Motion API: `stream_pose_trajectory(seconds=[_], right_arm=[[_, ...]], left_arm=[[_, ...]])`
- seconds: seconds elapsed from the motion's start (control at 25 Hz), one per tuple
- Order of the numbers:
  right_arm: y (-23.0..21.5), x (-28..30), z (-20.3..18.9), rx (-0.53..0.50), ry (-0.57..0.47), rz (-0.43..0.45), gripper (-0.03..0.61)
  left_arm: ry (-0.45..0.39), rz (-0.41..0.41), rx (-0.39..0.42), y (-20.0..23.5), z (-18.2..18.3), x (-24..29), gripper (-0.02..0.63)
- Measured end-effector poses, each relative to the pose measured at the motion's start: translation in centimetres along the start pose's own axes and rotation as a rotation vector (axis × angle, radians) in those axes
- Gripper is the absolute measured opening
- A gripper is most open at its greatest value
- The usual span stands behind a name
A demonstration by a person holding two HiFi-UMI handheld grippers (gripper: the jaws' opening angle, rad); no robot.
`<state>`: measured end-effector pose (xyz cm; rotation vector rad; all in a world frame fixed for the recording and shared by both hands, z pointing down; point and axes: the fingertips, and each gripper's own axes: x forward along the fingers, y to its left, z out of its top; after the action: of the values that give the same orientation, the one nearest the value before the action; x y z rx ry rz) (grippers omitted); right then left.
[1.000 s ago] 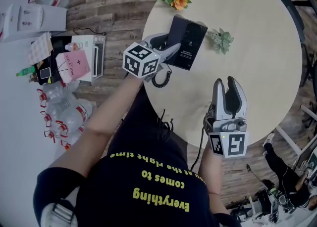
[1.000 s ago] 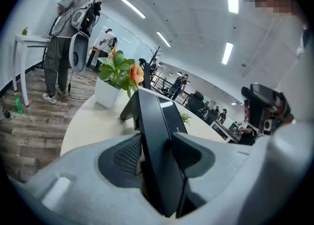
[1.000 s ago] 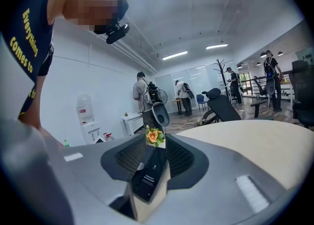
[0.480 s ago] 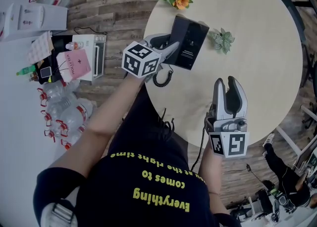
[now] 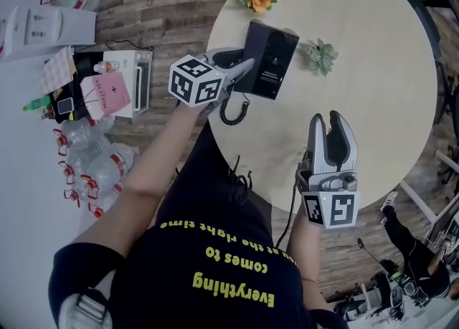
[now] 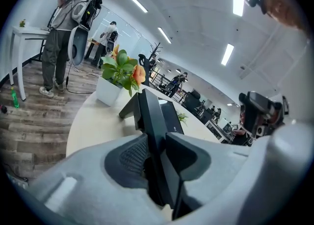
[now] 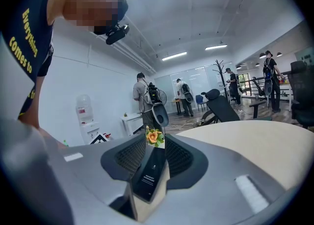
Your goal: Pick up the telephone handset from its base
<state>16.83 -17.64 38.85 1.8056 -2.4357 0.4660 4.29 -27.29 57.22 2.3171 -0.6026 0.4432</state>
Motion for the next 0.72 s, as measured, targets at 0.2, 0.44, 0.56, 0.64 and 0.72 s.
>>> stream_pose_trajectory(seconds=[0.2, 0.44, 0.56, 0.64, 0.72], right_arm=[[0.00, 0.03, -0.15, 0.002, 0.002, 0.002, 0.137], [0.44, 0.25, -0.21, 0.002, 0.000, 0.019, 0.137], [0.47, 0.22, -0.25, 0.000, 0.003, 0.021, 0.137], [0.43, 0.16, -0.27, 0.001, 0.004, 0.021, 0.137], [0.40, 0.11, -0.27, 0.000, 0.007, 0.019, 0.135]], left_arm=[[-0.024, -0.042, -0.060, 0.21, -0.08, -0.16, 0.112], [-0.079, -0.231, -0.172, 0.65, -0.12, -0.12, 0.094], [-0.078, -0.292, -0.195, 0.61, 0.03, -0.14, 0.086], [-0.078, -0.324, -0.204, 0.53, 0.12, -0.26, 0.083], [-0.083, -0.342, -0.198, 0.20, 0.37, -0.49, 0.080]])
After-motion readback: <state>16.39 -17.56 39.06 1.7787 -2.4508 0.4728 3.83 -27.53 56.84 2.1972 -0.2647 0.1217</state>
